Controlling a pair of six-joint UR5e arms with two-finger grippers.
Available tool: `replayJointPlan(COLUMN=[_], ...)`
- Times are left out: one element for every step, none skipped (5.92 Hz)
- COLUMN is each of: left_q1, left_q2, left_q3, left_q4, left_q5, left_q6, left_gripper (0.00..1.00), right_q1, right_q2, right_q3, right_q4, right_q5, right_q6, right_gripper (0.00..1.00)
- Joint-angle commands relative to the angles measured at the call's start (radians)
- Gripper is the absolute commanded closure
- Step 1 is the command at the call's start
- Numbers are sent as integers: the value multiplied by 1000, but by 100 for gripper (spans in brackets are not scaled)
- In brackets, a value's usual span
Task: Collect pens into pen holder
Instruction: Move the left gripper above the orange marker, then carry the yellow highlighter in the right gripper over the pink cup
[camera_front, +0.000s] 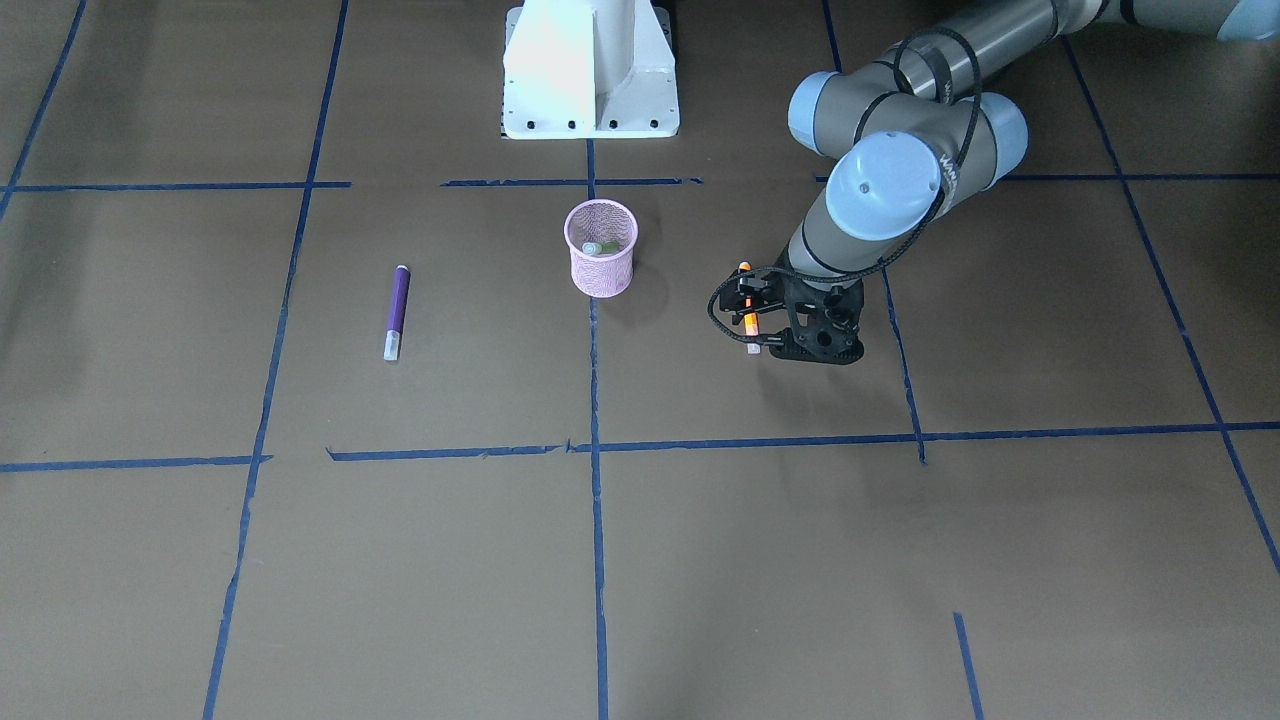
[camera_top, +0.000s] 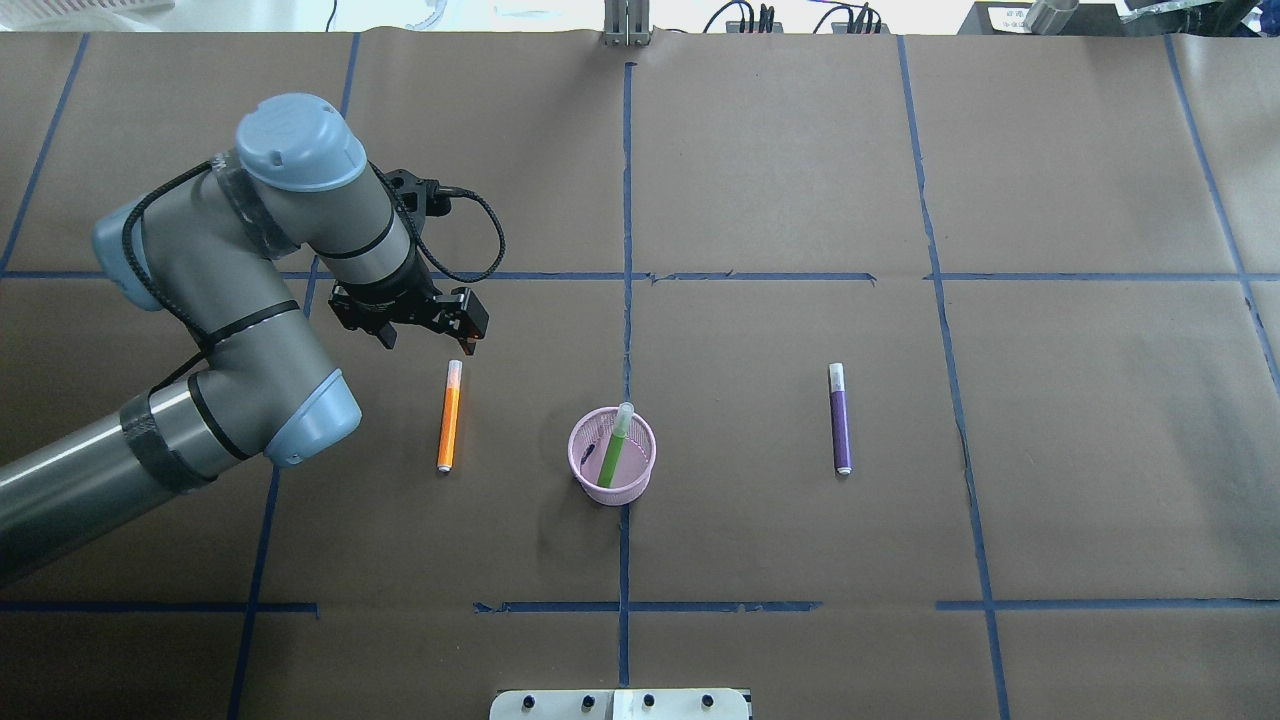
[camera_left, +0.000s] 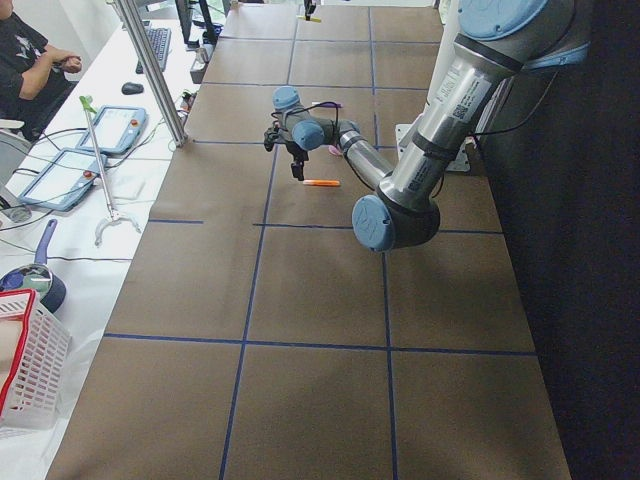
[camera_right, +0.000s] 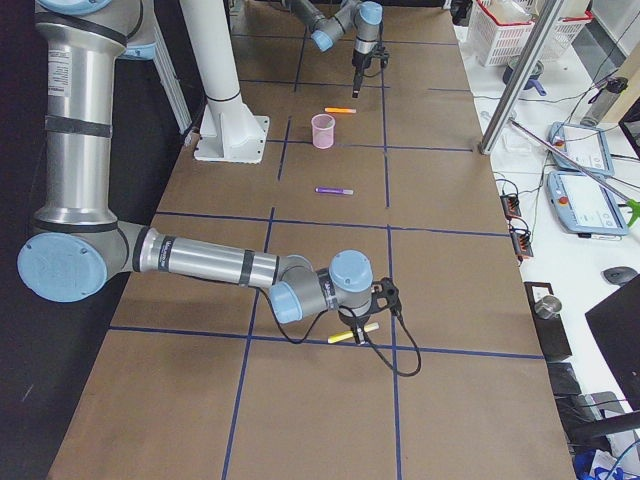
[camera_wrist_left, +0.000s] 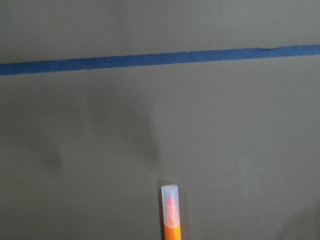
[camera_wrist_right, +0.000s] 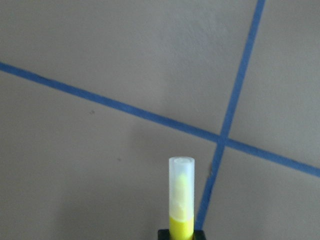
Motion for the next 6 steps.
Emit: replayJointPlan(left_q1=[29, 42, 45, 51, 53, 53], left_q2=[-14, -18, -14, -8, -8, -8], left_q3=[47, 65, 67, 79, 82, 82], left_q4=[-7, -10, -14, -36, -66, -66], left_q5=[38, 42, 43, 43, 41, 41], left_q6=[17, 17, 17, 17, 14, 14], left_gripper=[0, 0, 0, 0, 0, 0], right_q1=[-77, -129, -199, -265, -303, -402], right_q2=[43, 104, 146, 155, 213, 256], right_q3=[167, 219, 262, 319, 339, 374], right_q4=[15, 15, 15, 15, 9, 9], right_q5=[-2, -11, -73, -130, -161, -291], right_q6=[157, 290, 392, 437, 465, 540], right_gripper=[100, 100, 100, 100, 100, 100])
